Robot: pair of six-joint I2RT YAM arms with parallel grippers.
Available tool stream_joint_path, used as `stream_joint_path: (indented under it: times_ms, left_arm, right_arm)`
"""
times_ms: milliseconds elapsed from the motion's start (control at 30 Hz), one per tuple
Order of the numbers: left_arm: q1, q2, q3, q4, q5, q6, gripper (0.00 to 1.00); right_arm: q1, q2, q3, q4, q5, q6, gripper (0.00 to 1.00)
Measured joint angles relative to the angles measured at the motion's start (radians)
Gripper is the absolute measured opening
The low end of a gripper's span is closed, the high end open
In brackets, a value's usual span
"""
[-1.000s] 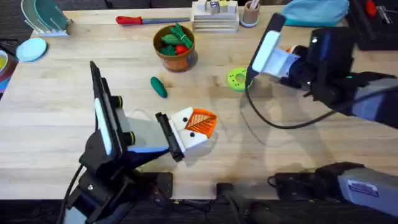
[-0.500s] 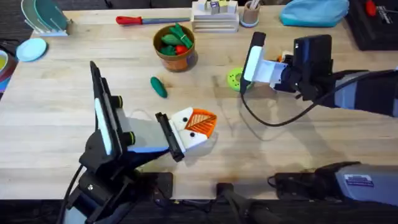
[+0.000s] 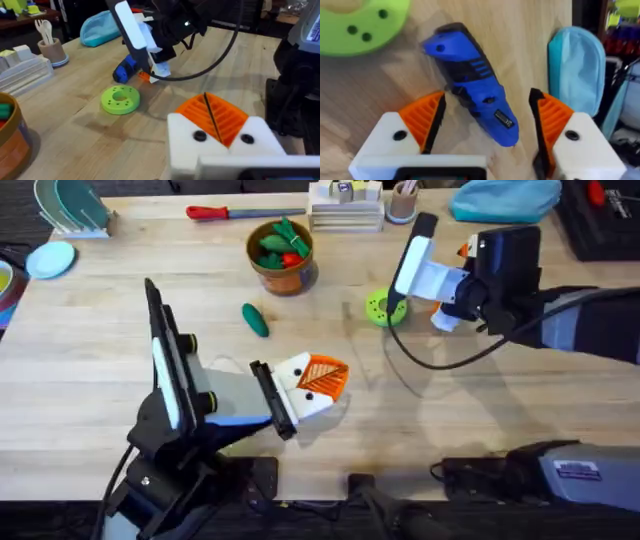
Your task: Pick up the gripper from the table and insert it into the empty holder that is missing its gripper. Then pick up a screw, insert it into the mounting hole, and use the screwdriver to tighten it. Finally, clean up the table by picking up the vegetable and placing it into the bucket.
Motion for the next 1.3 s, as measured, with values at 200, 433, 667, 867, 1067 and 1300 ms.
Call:
stream_joint_path:
  times_ms: [200, 433, 667, 867, 1067, 1300]
  left_arm:
    - [0.0, 0.0, 0.0, 0.0, 0.0, 0.0, 0.005]
    - [0.0, 0.0, 0.0, 0.0, -0.002, 0.003, 0.843]
    - [0.0, 0.0, 0.0, 0.0, -0.004, 0.001, 0.992]
    - [0.0, 0.0, 0.0, 0.023, -0.046, 0.0, 0.993]
    - [0.0, 0.0, 0.047, -0.092, -0.107, -0.105, 0.993]
    - [0.0, 0.038, 0.374, -0.466, -0.332, -0.257, 0.993]
  right_arm:
    - [-0.002, -0.053, -0.02, -0.023, -0.011, 0.208, 0.991]
    - [-0.002, -0.269, -0.025, -0.024, -0.02, 0.503, 0.992]
    - [0.012, -0.47, -0.025, -0.022, -0.033, 0.834, 0.991]
    - [0.063, -0.521, -0.025, -0.022, -0.034, 0.97, 0.991]
    - [0.14, -0.521, -0.025, -0.025, -0.035, 1.019, 0.992]
    - [0.23, -0.521, -0.025, -0.025, -0.037, 1.054, 0.992]
